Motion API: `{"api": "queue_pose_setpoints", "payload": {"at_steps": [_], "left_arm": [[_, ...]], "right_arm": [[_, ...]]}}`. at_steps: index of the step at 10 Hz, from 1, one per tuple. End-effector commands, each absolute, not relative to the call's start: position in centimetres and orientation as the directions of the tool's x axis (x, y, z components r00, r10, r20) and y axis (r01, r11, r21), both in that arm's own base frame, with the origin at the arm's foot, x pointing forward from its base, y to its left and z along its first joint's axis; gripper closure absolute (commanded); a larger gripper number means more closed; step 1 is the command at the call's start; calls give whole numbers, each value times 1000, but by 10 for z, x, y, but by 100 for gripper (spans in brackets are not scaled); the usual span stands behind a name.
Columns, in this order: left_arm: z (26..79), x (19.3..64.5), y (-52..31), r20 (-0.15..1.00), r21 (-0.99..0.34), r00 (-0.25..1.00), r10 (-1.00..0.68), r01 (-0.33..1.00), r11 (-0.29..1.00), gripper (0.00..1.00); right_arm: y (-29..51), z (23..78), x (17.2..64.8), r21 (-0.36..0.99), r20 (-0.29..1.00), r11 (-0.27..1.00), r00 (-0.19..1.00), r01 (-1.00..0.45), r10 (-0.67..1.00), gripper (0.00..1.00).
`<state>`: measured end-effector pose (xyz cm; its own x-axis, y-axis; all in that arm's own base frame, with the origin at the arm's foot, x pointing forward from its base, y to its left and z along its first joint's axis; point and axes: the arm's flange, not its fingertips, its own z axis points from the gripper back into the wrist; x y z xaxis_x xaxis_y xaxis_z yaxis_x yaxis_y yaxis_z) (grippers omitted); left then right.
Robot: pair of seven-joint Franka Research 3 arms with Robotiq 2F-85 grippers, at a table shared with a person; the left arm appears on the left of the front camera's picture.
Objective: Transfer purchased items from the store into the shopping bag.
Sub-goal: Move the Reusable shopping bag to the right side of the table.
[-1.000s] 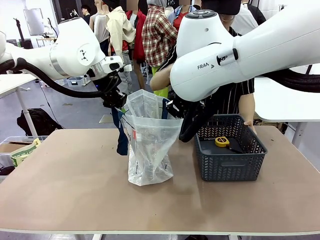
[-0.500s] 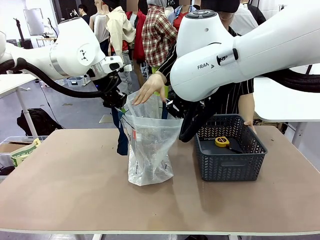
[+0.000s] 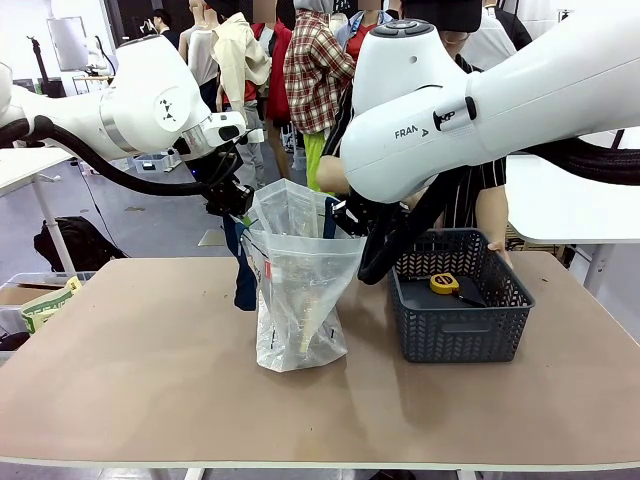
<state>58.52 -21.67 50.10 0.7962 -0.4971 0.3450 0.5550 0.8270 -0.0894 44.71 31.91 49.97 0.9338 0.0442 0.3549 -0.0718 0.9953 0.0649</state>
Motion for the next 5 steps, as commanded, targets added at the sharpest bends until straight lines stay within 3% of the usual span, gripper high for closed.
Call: {"api": "queue_pose_setpoints", "payload": {"at_steps": [1,5], "left_arm": [[505,586,-215,340,-71,798,-498,550,832,100],[505,586,-215,340,-71,798,-498,550,832,100]], "right_arm": [[317,499,445,60,351,996,935,-69,44,100],[317,499,445,60,351,996,935,-69,44,100]]}}
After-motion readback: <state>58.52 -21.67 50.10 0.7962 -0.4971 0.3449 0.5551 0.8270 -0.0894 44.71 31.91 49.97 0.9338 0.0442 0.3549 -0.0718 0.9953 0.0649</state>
